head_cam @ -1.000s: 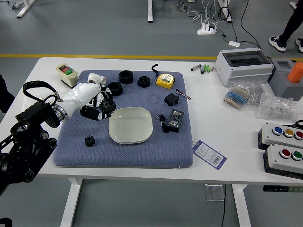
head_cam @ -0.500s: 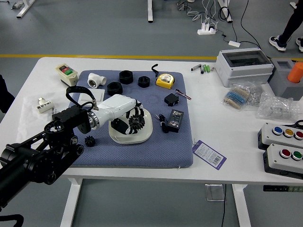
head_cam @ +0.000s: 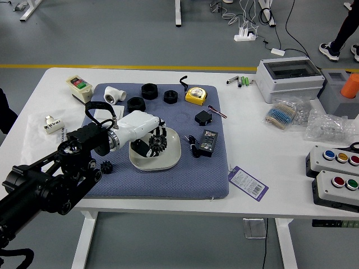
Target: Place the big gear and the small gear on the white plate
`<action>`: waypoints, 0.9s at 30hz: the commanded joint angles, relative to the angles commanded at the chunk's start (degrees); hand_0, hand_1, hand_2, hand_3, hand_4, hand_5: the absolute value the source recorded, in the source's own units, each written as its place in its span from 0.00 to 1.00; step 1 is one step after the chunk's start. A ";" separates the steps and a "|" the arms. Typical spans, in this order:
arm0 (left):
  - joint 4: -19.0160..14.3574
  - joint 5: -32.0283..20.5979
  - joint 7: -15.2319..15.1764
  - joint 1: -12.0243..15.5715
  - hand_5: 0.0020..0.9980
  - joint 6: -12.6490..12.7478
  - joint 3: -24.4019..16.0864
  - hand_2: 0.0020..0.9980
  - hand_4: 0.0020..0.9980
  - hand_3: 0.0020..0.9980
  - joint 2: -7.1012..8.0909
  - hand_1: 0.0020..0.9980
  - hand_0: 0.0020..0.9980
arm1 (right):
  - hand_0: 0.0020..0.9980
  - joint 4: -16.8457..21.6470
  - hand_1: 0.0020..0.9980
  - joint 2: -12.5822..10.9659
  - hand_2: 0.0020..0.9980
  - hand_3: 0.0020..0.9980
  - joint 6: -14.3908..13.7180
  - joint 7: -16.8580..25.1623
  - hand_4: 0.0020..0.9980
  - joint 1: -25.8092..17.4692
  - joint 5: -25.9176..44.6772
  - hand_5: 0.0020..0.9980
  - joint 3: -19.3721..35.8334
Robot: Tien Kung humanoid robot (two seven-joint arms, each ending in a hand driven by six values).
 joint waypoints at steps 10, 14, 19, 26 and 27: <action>-0.29 1.42 4.16 0.21 0.30 -0.83 -1.73 0.73 1.00 0.72 0.03 0.67 0.62 | 0.70 -0.01 0.73 -0.09 0.77 0.59 -0.09 0.04 0.83 0.16 0.12 0.68 -0.15; -1.44 1.42 4.68 0.59 0.34 -1.18 -2.82 0.76 1.00 0.76 0.38 0.71 0.66 | 0.71 -0.02 0.73 -0.13 0.77 0.59 -0.11 0.05 0.83 0.14 0.12 0.68 -0.16; -5.45 1.42 5.88 1.82 0.34 -2.93 -6.03 0.76 1.00 0.76 1.76 0.71 0.66 | 0.71 -0.02 0.73 -0.14 0.77 0.59 -0.15 0.10 0.83 0.11 0.07 0.68 0.02; -15.84 1.42 9.03 4.44 0.29 -8.02 -10.22 0.69 1.00 0.68 6.65 0.63 0.63 | 0.70 -0.16 0.73 -0.19 0.77 0.60 -0.10 0.21 0.83 -0.05 0.09 0.68 0.40; -16.55 1.42 9.24 4.55 0.29 -8.37 -10.30 0.69 1.00 0.68 6.91 0.63 0.63 | 0.70 -0.17 0.73 -0.19 0.77 0.60 -0.10 0.22 0.83 -0.05 0.09 0.68 0.41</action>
